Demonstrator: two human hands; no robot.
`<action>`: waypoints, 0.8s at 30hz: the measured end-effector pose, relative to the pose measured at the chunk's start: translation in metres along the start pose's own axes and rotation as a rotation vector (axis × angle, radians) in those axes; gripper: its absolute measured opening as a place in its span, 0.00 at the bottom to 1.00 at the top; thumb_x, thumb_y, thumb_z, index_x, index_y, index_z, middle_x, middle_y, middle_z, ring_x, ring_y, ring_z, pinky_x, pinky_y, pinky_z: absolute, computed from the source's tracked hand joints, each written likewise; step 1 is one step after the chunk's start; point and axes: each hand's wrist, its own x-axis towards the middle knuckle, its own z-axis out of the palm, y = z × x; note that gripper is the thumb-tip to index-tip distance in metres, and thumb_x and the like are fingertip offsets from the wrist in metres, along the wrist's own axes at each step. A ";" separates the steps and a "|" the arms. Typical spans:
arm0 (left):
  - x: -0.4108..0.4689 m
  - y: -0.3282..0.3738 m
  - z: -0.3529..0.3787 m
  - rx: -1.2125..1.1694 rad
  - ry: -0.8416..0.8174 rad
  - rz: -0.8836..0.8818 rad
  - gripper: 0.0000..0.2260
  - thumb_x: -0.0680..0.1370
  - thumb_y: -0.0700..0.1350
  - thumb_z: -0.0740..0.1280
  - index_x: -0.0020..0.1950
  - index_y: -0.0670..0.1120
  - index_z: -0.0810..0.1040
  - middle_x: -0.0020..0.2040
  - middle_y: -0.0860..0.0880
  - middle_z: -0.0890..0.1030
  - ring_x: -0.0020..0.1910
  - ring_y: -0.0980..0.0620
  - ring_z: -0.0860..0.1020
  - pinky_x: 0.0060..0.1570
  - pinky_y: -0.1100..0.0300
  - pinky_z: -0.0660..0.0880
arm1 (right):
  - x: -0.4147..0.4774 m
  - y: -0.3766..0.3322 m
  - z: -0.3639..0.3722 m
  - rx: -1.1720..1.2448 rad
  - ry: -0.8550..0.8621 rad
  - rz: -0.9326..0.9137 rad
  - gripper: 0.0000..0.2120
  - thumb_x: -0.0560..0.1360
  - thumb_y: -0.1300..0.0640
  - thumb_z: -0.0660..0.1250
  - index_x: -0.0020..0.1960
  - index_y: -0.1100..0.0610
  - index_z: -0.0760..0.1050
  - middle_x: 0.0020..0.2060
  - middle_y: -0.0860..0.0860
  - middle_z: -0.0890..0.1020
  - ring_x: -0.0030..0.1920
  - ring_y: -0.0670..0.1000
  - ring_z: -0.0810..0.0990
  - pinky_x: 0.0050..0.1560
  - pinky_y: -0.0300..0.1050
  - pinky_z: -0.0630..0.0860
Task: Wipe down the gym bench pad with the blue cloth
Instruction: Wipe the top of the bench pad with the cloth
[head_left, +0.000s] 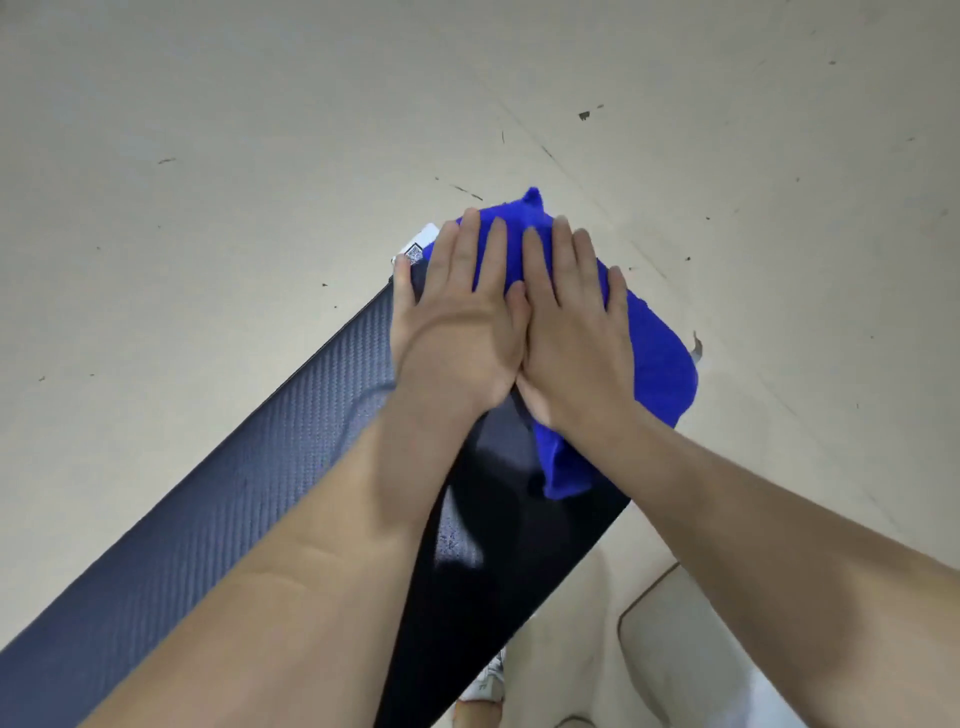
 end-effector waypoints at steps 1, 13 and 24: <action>-0.014 -0.011 -0.001 0.017 0.022 -0.011 0.25 0.81 0.54 0.42 0.78 0.51 0.44 0.79 0.52 0.45 0.77 0.55 0.44 0.73 0.46 0.42 | -0.011 -0.014 0.004 -0.004 0.001 -0.002 0.28 0.81 0.49 0.42 0.79 0.54 0.45 0.79 0.54 0.51 0.78 0.54 0.48 0.75 0.57 0.48; -0.085 -0.080 -0.016 -0.137 0.101 -0.395 0.23 0.76 0.45 0.52 0.70 0.41 0.64 0.72 0.42 0.66 0.72 0.45 0.62 0.73 0.48 0.56 | -0.052 -0.082 0.013 0.034 -0.127 -0.504 0.33 0.75 0.43 0.52 0.78 0.50 0.54 0.78 0.47 0.55 0.78 0.49 0.51 0.74 0.53 0.44; -0.014 0.005 0.013 -0.041 0.176 -0.007 0.26 0.81 0.55 0.48 0.77 0.45 0.59 0.78 0.45 0.57 0.77 0.47 0.54 0.73 0.47 0.51 | -0.060 -0.008 0.008 -0.012 -0.045 -0.089 0.34 0.78 0.41 0.49 0.79 0.54 0.48 0.79 0.51 0.51 0.78 0.54 0.46 0.75 0.56 0.44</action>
